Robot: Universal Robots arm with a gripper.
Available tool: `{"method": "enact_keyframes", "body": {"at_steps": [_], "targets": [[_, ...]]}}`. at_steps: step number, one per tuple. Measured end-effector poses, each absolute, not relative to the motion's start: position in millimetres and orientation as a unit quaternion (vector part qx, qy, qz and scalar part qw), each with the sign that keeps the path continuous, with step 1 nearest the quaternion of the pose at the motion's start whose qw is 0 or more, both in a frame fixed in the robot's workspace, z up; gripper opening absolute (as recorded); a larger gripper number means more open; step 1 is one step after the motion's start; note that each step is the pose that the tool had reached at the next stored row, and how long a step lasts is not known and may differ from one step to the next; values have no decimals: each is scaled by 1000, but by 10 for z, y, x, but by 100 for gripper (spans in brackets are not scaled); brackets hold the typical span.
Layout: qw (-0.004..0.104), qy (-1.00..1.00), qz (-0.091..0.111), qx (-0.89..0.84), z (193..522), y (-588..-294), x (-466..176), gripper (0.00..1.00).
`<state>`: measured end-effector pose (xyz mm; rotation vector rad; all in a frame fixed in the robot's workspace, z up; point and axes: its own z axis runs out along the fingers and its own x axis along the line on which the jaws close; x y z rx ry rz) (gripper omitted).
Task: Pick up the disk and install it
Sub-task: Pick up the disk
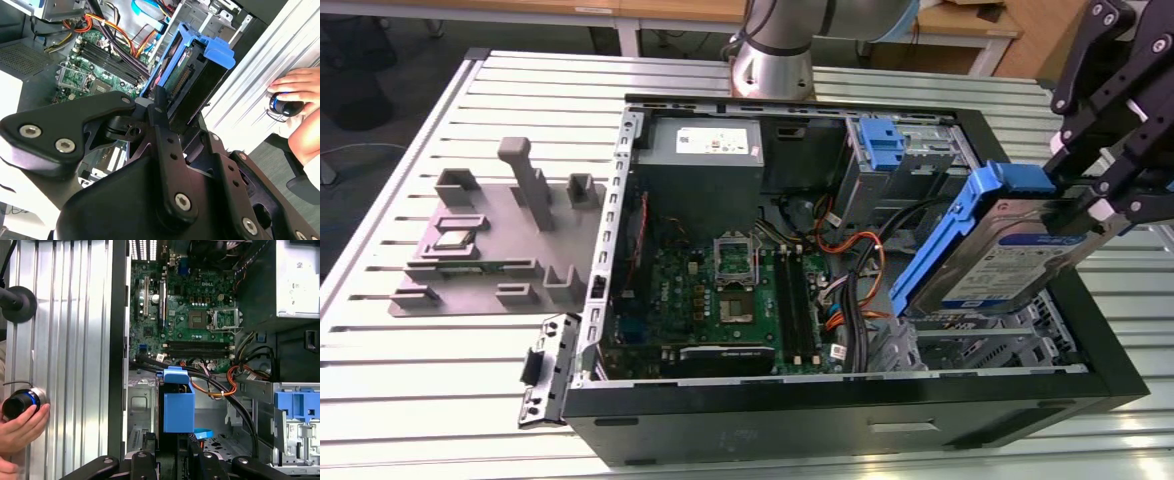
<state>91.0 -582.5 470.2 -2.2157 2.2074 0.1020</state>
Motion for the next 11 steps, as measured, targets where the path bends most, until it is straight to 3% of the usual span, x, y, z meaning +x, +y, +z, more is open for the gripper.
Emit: {"method": "enact_keyframes", "body": {"at_steps": [11], "targets": [[6,705,33,-708,4700,-5826,940,35]]}}
